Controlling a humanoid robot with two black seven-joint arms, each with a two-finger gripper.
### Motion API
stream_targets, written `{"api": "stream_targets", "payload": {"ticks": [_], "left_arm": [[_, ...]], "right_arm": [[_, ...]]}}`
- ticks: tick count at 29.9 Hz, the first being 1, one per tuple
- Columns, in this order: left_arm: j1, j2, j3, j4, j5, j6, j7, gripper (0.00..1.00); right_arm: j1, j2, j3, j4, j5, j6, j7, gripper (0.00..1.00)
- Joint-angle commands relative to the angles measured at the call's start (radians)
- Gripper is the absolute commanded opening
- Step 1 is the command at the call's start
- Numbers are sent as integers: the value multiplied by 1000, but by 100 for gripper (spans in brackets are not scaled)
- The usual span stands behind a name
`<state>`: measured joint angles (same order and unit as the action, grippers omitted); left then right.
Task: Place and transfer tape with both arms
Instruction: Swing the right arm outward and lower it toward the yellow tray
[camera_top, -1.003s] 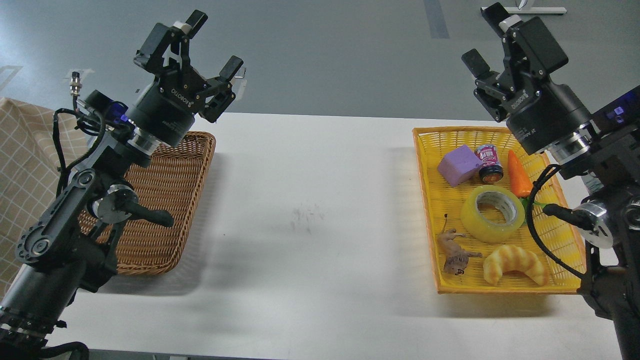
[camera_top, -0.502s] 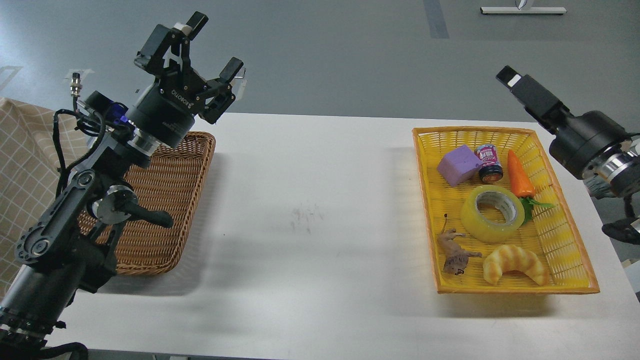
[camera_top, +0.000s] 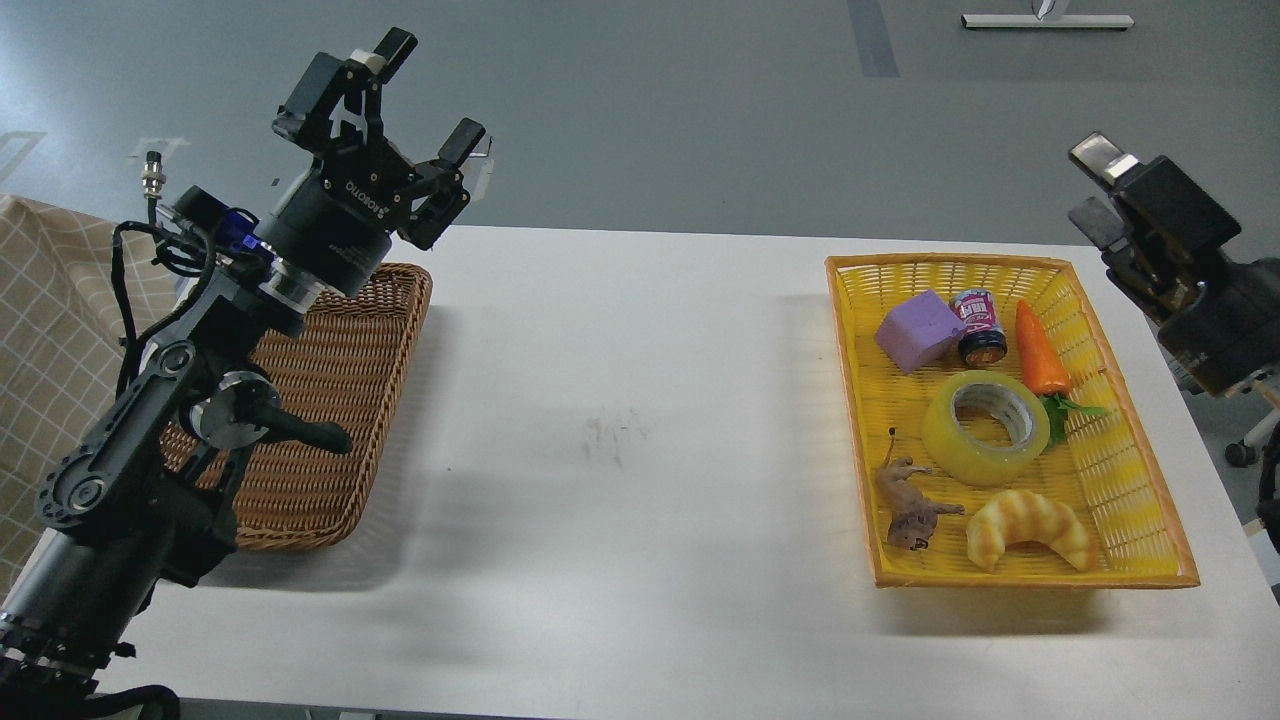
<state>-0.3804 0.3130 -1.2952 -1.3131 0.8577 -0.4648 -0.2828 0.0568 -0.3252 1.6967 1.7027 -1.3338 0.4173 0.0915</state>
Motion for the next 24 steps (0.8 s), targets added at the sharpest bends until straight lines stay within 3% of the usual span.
{"api": "stream_targets", "payload": {"ticks": [1, 6, 10, 16, 20, 24], "left_arm": [[0, -2, -1, 0, 0, 2, 4, 98], [2, -5, -1, -2, 0, 8, 7, 98], [0, 6, -3, -2, -2, 9, 7, 98], [2, 23, -3, -3, -3, 9, 5, 98], [2, 18, -3, -5, -3, 9, 5, 98], [3, 17, -1, -5, -3, 9, 5, 98]], "right_arm": [[-14, 38, 60, 25, 19, -2, -10, 100], [-11, 70, 173, 26, 18, -18, 36, 100], [-26, 163, 175, 28, 16, -25, 36, 100], [-66, 60, 150, 29, -19, -18, 21, 100], [-52, -72, 94, 23, -307, -15, -57, 100], [-28, -155, -24, 17, -568, 14, -96, 100]]}}
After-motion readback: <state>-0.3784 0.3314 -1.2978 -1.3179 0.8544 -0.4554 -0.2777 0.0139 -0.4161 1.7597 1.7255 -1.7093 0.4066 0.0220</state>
